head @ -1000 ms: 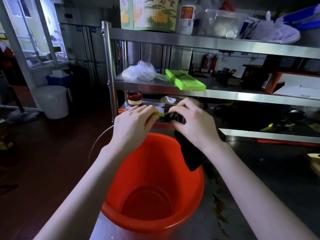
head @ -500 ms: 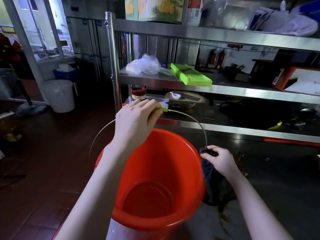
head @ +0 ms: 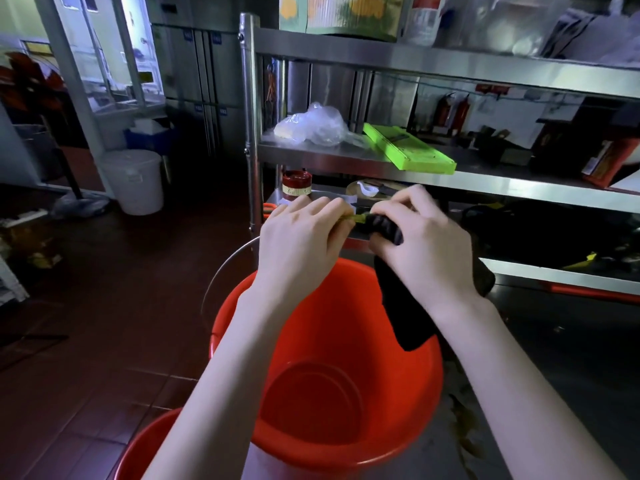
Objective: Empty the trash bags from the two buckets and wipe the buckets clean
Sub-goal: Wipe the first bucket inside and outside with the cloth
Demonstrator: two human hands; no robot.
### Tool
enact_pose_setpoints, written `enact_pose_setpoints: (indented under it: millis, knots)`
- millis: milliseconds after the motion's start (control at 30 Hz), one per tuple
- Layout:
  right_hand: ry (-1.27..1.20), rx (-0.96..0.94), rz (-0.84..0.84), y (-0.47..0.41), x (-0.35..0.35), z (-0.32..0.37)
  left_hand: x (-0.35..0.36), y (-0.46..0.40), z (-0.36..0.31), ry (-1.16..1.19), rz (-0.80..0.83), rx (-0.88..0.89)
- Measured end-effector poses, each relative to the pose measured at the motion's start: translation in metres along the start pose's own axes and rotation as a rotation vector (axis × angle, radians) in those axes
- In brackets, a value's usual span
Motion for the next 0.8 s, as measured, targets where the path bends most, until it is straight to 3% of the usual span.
enact_pose_setpoints:
  millis: [67, 200, 333, 500, 633, 800]
  knots:
    - [-0.07, 0.09, -0.018, 0.015, 0.002, -0.021, 0.0, -0.001, 0.0, 0.044, 0.029, 0.029]
    - [-0.191, 0.492, 0.094, 0.087, 0.027, -0.087, 0.0, -0.006, 0.008, 0.05, 0.07, 0.012]
    - [-0.235, 0.62, 0.188, 0.127, 0.045, -0.099, 0.002, -0.011, 0.001, 0.062, 0.137, -0.004]
    - [-0.105, 0.551, 0.025, 0.069, 0.029, -0.081, 0.013, -0.024, -0.005, 0.006, 0.307, -0.133]
    - [-0.164, 0.358, -0.036, 0.009, 0.014, -0.041, 0.017, -0.032, -0.024, 0.002, 0.421, -0.197]
    - [-0.321, 0.393, -0.063, 0.007, 0.003, -0.041, 0.009, -0.047, -0.024, 0.019, 0.555, -0.265]
Point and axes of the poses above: each hand's wrist, its own y-axis away from the middle knuckle, its own x-axis out of the palm, z = x × y, the point moved 5 cm from there along -y, towards the middle knuckle, and after that the axes turned 13 degrees about -x, right-handed, at the moved point
